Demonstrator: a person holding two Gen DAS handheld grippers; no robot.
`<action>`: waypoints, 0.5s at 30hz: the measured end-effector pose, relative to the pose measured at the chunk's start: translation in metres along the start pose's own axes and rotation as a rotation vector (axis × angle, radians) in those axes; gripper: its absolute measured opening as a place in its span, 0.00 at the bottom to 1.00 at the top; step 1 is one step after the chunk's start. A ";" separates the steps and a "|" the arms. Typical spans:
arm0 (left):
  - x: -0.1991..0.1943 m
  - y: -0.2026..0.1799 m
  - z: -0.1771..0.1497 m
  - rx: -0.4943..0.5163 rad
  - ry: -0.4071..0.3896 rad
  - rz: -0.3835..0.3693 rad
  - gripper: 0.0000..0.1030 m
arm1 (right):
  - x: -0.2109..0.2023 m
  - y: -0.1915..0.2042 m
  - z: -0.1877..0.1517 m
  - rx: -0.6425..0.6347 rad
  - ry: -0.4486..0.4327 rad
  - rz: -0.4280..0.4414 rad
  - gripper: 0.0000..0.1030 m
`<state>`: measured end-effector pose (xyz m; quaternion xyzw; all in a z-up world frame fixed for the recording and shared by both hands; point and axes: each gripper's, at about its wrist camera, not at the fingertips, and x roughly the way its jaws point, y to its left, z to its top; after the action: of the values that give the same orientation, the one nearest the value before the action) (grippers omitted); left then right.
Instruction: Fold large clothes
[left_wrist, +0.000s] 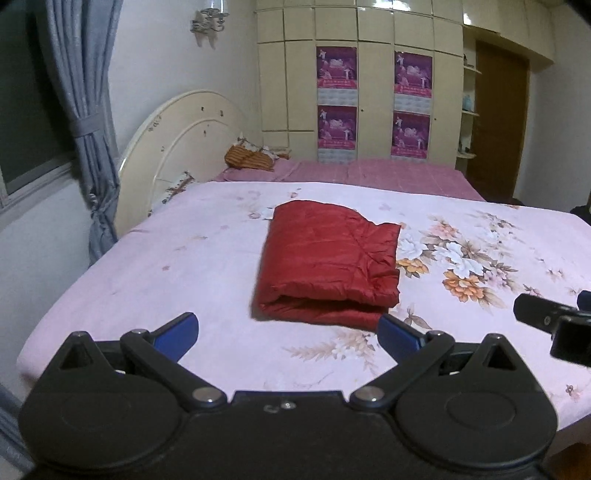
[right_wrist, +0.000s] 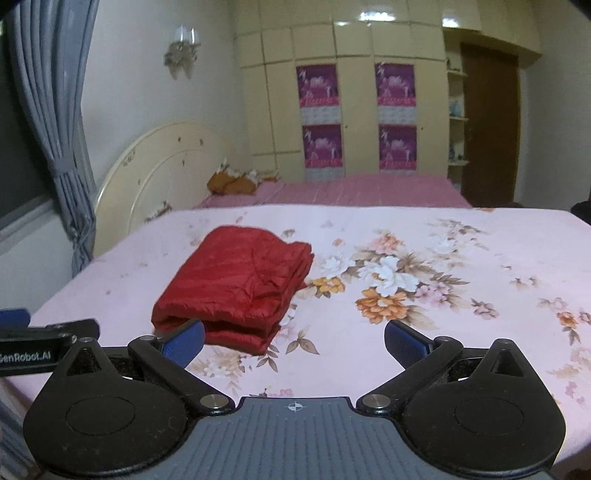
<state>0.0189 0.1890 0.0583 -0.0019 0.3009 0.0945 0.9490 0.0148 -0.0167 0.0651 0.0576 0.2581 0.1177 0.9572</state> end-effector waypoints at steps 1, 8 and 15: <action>-0.003 0.001 -0.001 -0.002 0.005 -0.001 1.00 | -0.005 0.002 -0.001 0.005 -0.004 0.004 0.99; -0.022 0.007 -0.009 -0.015 0.005 0.002 1.00 | -0.025 0.008 -0.008 0.001 -0.023 0.010 0.99; -0.027 0.010 -0.011 -0.021 0.007 -0.010 1.00 | -0.037 0.010 -0.011 0.004 -0.036 -0.003 0.99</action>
<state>-0.0108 0.1932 0.0654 -0.0138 0.3034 0.0932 0.9482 -0.0236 -0.0156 0.0747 0.0614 0.2413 0.1146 0.9617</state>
